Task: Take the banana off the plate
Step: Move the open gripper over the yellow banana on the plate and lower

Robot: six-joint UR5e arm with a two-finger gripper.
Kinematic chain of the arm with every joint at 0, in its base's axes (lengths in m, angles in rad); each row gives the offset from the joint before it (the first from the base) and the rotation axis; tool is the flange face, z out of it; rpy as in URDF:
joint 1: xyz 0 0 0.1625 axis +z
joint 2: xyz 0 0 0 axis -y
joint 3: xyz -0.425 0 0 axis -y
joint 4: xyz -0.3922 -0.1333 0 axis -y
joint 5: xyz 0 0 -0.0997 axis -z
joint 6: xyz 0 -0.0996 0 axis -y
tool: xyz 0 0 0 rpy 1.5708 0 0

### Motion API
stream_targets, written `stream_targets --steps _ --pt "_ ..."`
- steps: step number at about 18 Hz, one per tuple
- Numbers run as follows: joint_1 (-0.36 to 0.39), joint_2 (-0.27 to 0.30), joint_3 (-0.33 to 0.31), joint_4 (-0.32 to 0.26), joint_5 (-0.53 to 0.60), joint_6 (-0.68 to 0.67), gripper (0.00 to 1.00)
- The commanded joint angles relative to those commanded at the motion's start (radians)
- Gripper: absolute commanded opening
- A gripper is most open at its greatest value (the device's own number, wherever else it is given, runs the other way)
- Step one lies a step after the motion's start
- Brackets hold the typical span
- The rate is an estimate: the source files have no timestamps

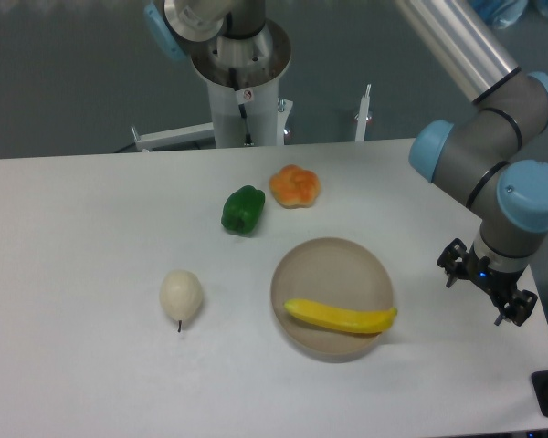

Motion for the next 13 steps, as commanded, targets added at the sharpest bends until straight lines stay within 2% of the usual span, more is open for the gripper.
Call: stream_targets --steps 4,9,13 --pt "-0.02 0.003 -0.008 0.002 0.0 -0.015 1.0" --pt "-0.109 0.012 -0.035 0.008 0.002 -0.107 1.0" --pt "-0.17 0.032 -0.086 0.063 -0.061 -0.139 1.0"
